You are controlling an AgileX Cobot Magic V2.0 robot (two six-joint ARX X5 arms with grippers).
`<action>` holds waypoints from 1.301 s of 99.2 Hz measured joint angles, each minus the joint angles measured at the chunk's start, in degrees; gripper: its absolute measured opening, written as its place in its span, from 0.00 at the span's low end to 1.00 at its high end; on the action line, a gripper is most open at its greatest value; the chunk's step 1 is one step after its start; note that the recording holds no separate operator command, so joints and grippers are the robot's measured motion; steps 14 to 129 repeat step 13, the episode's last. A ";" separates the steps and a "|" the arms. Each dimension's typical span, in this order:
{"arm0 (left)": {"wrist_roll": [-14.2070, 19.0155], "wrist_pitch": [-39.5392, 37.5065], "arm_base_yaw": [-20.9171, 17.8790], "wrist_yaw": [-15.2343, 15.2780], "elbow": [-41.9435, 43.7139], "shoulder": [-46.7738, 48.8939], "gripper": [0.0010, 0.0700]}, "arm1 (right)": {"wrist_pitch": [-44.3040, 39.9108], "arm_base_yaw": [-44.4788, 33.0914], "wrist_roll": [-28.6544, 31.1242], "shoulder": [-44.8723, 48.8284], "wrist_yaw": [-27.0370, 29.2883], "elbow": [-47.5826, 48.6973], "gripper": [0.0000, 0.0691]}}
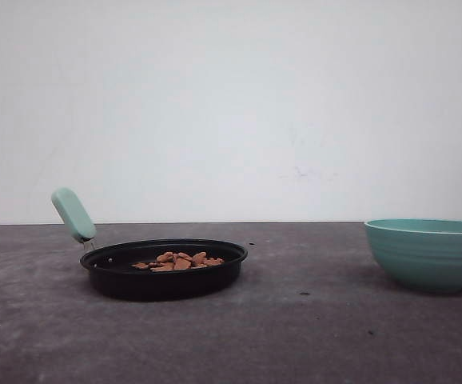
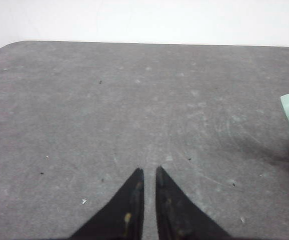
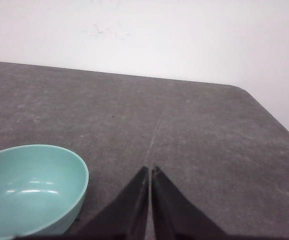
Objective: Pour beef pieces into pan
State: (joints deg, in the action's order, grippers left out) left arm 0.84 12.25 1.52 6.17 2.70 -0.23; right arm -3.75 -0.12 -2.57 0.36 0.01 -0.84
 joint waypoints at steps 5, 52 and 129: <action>0.00 0.00 0.00 0.00 0.00 0.00 0.01 | 0.00 0.00 0.00 0.00 0.00 0.00 0.01; 0.00 0.00 0.00 0.00 0.00 0.00 0.01 | 0.00 0.00 0.00 0.00 0.00 0.00 0.01; 0.00 0.00 0.00 0.00 0.00 0.00 0.01 | 0.00 0.00 0.00 0.00 0.00 0.00 0.01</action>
